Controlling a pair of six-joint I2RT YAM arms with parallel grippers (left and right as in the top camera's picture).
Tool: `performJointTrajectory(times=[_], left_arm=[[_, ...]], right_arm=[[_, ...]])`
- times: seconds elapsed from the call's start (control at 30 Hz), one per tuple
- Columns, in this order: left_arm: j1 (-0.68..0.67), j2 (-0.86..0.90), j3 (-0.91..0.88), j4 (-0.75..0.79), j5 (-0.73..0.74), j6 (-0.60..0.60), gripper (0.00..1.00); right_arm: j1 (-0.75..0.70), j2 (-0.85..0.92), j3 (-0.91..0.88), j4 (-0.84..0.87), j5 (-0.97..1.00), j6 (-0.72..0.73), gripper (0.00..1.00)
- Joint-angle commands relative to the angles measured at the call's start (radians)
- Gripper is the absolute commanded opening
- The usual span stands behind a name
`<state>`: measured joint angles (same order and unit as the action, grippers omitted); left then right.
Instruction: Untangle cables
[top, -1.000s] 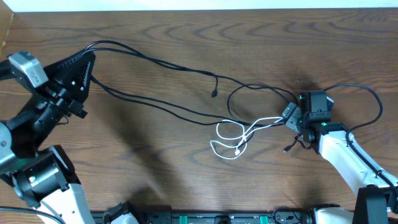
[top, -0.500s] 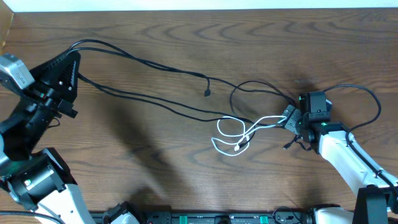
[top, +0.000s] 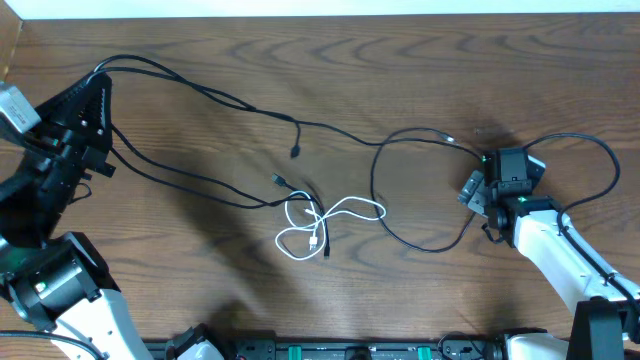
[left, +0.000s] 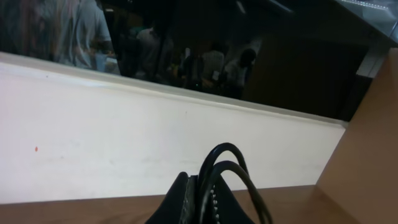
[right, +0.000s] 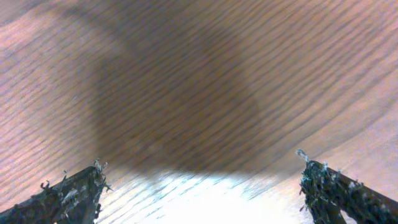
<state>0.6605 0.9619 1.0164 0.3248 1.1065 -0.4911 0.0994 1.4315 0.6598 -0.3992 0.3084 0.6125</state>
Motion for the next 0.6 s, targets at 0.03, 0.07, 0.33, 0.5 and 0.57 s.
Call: performJointTrajectory(times=[0.03, 0.07, 0.33, 0.5, 0.57], left_arm=[[0.003, -0.002, 0.035, 0.01, -0.031, 0.0, 0.08], [0.003, -0.002, 0.035, 0.01, -0.037, 0.0, 0.08], [0.003, 0.006, 0.035, 0.006, -0.046, -0.001, 0.08], [0.003, 0.013, 0.035, -0.04, -0.046, -0.001, 0.08], [0.003, 0.014, 0.035, -0.04, -0.046, -0.001, 0.08]], right_arm=[[-0.009, 0.0, -0.001, 0.007, 0.032, -0.035, 0.99], [-0.009, 0.0, -0.001, 0.007, 0.037, -0.05, 0.99], [-0.009, 0.0, -0.001, 0.06, -0.238, -0.237, 0.99], [-0.006, 0.0, -0.001, 0.2, -0.959, -0.615, 0.99], [-0.006, 0.0, -0.001, 0.224, -1.059, -0.644, 0.99]])
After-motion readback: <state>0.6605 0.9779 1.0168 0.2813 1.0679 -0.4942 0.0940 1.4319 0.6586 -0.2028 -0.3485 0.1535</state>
